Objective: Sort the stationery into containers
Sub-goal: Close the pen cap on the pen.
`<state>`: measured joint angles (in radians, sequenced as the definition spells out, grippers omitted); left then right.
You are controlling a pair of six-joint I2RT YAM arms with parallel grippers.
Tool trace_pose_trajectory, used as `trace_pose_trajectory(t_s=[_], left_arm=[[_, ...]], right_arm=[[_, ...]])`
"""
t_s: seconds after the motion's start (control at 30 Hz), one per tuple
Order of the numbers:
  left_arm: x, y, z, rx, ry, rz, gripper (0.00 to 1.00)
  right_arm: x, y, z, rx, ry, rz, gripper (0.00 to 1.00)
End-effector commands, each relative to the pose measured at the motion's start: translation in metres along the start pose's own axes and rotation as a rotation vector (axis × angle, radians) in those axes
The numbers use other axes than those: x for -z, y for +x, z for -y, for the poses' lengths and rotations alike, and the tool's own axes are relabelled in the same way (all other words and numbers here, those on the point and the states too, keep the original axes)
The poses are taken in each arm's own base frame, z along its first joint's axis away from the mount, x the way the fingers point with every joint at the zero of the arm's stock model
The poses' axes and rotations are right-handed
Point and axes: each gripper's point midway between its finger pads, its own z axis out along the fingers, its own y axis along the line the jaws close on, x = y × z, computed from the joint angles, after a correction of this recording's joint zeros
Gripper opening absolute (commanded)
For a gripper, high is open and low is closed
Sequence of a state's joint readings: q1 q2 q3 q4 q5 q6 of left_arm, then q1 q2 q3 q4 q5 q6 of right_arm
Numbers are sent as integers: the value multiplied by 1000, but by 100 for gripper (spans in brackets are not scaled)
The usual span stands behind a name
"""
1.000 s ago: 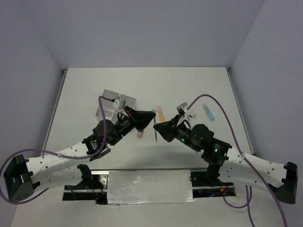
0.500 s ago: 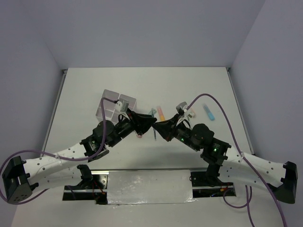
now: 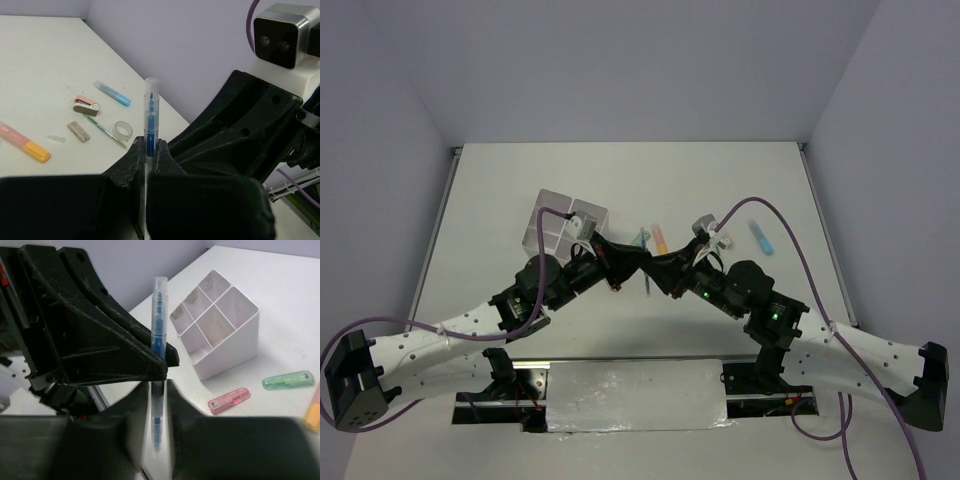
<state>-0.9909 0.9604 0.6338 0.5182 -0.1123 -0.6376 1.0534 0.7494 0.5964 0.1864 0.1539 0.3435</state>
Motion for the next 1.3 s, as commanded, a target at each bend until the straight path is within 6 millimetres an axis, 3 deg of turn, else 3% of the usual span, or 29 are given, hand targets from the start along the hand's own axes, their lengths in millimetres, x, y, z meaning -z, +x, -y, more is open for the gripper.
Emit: trace_pose_trajectory(t_s=[0.0,0.07,0.23,0.3,0.33,0.37,0.47,0.53,0.57,0.67,1.0,1.27], left_arm=[[3,-13,28,-58,138,31,0],[7,-12,38,-76,199,27,0],[18,-19,59,-102,316,49,0],[19,-19,62,-109,333,46,0],[18,-19,62,-112,330,43,0],[18,-18,61,-111,327,39,0],[18,-19,60,-100,318,46,4],[17,-19,55,-88,288,49,35],[15,-21,50,-82,257,56,58],[13,-23,46,-87,221,47,72],[14,-59,58,-107,217,143,70],[6,-67,49,-105,154,162,65]], right_arm=[[2,-26,-27,20,-124,56,33],[2,-20,-30,31,-145,29,50],[6,-15,-32,25,-170,31,46],[9,-17,-32,24,-176,46,29],[10,-18,-31,22,-171,50,11],[12,-19,-31,19,-169,58,5],[15,-23,-28,22,-156,77,0],[15,-24,-27,22,-151,77,0],[15,-24,-28,23,-152,75,0],[13,-19,-24,29,-138,63,0],[3,-3,-22,43,-126,-11,0],[3,0,-26,42,-151,-25,0]])
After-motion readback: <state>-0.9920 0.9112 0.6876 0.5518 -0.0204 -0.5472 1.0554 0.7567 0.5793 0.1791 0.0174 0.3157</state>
